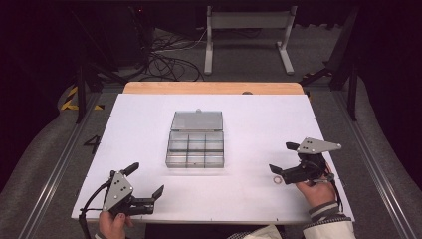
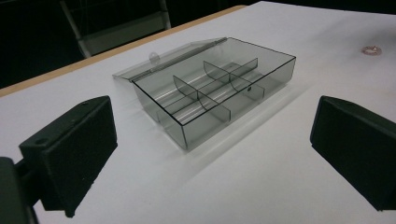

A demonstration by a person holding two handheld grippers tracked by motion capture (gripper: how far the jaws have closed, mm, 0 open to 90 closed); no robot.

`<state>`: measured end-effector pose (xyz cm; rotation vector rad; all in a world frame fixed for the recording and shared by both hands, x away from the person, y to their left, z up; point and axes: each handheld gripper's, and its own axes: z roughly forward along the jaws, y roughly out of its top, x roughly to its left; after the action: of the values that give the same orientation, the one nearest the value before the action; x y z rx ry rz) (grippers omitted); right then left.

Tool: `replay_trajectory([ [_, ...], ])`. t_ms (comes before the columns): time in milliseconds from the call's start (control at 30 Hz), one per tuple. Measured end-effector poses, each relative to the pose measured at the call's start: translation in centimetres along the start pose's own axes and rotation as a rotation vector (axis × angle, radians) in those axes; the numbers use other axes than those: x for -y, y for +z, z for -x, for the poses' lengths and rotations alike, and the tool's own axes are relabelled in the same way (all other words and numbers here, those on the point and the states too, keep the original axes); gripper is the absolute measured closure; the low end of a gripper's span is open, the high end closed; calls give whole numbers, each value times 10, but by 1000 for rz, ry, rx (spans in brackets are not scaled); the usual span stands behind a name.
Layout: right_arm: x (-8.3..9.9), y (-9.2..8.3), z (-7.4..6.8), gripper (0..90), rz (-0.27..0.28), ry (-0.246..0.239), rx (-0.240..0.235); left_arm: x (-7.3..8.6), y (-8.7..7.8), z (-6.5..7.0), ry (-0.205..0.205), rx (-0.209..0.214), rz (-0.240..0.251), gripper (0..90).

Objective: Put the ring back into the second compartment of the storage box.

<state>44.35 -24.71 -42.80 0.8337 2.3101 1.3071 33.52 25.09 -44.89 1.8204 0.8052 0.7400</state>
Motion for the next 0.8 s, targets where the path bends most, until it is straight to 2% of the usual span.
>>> replay_trajectory([
  [267, 0, 6, 2, 54, -42, 29, 5, 0, 1, 0, -4, 6, -2, 10],
  [300, 0, 7, 2, 89, -54, 48, 3, 0, 1, 0, -3, 7, -4, 12],
  [367, 0, 7, 3, 110, -63, 55, -1, 0, 1, 0, -3, 7, -4, 12],
  [467, 0, 8, 2, 199, -113, 81, 9, 0, 1, 0, 1, 6, -7, 12],
  [500, 0, 8, 2, 199, -113, 81, 9, 0, 1, -1, 0, 6, -8, 12],
  [567, -1, 10, 1, 254, -145, 77, 15, 0, 2, -1, -1, 7, -8, 12],
  [767, -3, 13, -5, 390, -234, 16, 39, 0, 1, -1, -1, 7, -8, 12],
  [800, -3, 13, -5, 390, -234, 16, 39, 0, 1, -1, -1, 7, -8, 12],
])
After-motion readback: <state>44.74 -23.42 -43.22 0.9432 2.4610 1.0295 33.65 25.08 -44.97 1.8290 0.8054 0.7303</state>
